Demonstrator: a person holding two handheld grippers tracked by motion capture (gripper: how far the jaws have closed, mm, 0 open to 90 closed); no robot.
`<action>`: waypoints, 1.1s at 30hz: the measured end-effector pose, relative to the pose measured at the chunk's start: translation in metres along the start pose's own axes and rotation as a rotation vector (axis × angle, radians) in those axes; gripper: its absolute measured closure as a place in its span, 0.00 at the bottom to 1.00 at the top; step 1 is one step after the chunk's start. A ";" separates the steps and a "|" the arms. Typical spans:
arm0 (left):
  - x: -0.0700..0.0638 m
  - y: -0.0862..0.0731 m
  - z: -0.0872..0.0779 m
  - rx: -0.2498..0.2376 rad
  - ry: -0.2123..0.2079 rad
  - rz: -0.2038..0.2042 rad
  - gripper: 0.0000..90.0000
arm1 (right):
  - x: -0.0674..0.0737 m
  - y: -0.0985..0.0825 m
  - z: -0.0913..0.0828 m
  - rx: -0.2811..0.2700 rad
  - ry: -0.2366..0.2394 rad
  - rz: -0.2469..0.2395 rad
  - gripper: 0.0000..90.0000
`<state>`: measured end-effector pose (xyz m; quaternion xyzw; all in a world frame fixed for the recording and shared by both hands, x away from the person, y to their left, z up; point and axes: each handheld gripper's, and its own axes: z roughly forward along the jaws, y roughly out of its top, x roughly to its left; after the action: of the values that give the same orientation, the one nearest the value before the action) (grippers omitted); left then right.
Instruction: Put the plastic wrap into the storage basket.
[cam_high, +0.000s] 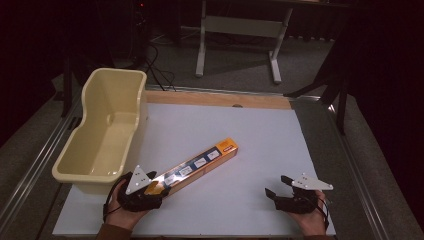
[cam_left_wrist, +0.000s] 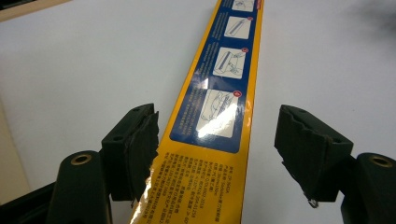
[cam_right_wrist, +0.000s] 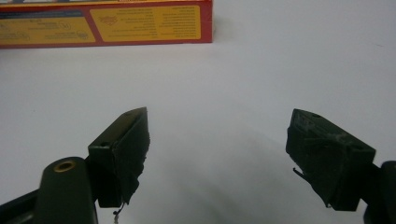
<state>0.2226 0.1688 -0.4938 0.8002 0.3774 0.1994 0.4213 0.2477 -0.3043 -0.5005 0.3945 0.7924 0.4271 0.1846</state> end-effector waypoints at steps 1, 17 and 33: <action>0.000 0.000 0.000 -0.001 0.001 0.000 0.33 | -0.001 0.000 0.000 -0.001 0.002 0.003 0.23; 0.008 -0.008 -0.012 0.013 0.004 0.007 0.28 | -0.001 0.000 0.004 0.022 0.003 0.010 0.22; 0.007 -0.011 0.012 0.120 0.026 0.018 0.21 | -0.001 0.001 0.007 0.032 0.017 0.006 0.23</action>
<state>0.2296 0.1725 -0.5097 0.8248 0.3869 0.1904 0.3658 0.2529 -0.3015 -0.5036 0.3963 0.7995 0.4181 0.1701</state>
